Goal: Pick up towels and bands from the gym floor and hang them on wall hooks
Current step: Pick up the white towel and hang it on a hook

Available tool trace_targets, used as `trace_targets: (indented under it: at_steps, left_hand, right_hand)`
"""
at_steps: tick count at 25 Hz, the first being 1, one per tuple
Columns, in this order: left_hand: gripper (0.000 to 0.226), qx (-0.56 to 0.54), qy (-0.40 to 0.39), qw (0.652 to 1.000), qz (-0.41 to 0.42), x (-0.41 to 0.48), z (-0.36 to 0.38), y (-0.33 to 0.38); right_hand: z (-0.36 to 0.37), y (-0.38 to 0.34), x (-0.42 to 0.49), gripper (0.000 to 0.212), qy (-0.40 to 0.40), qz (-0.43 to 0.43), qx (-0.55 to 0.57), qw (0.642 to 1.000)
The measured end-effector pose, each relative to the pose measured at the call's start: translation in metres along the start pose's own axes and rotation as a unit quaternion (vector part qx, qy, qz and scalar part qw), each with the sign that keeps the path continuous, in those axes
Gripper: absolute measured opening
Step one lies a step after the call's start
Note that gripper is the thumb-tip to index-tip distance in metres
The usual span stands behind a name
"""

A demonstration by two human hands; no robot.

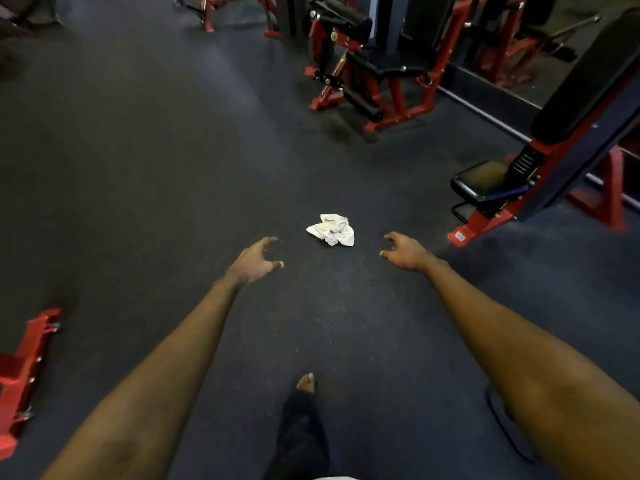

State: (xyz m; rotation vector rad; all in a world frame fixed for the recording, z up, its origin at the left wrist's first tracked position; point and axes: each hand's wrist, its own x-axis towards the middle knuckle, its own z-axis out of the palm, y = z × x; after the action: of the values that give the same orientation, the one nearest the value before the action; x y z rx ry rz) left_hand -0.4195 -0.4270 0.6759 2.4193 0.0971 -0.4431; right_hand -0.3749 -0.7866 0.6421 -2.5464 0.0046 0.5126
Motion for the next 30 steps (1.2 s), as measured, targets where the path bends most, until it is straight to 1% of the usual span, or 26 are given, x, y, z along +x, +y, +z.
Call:
trace_targets:
  at_steps: [3,6,10,13,16,18,21,23,25,28,30]
  left_hand:
    - [0.071,-0.022,-0.024,0.999,0.010,0.091,-0.018,-0.009]
    - [0.071,-0.027,-0.050,0.998,-0.006,0.184,-0.043,-0.012]
    - [0.070,-0.016,-0.072,0.997,-0.031,0.308,-0.066,-0.011]
    - [0.070,-0.005,-0.107,0.994,-0.039,0.394,-0.068,-0.008]
    - [0.070,-0.015,-0.110,0.992,-0.057,0.484,-0.067,-0.009]
    - [0.071,-0.017,-0.125,0.989,-0.078,0.533,-0.065,-0.010]
    - [0.071,-0.022,-0.147,0.984,-0.096,0.591,-0.072,-0.013]
    - [0.071,-0.022,-0.162,0.980,-0.113,0.634,-0.075,-0.017]
    - [0.071,-0.023,-0.172,0.976,-0.131,0.683,-0.076,-0.023]
    - [0.072,-0.038,-0.187,0.972,-0.136,0.751,-0.066,-0.034]
    - [0.072,-0.040,-0.195,0.968,-0.150,0.799,-0.053,-0.048]
  right_hand:
    - [-0.003,-0.011,0.082,0.063,-0.012,0.018,-0.006,1.000]
    - [-0.010,-0.025,0.158,0.060,-0.035,0.055,-0.015,0.998]
    - [-0.018,-0.035,0.263,0.052,-0.045,0.076,-0.008,0.996]
    - [-0.018,-0.033,0.342,0.052,-0.073,0.093,0.006,0.993]
    - [-0.020,-0.027,0.434,0.051,-0.091,0.105,0.026,0.990]
    - [-0.024,-0.029,0.483,0.049,-0.114,0.112,0.012,0.987]
    - [-0.034,-0.038,0.541,0.048,-0.129,0.126,0.019,0.983]
    - [-0.036,-0.045,0.580,0.049,-0.156,0.132,0.009,0.979]
    - [-0.038,-0.050,0.625,0.050,-0.159,0.130,0.007,0.979]
    - [-0.030,-0.047,0.685,0.053,-0.172,0.143,0.007,0.975]
    - [-0.011,-0.035,0.733,0.054,-0.175,0.162,0.013,0.971]
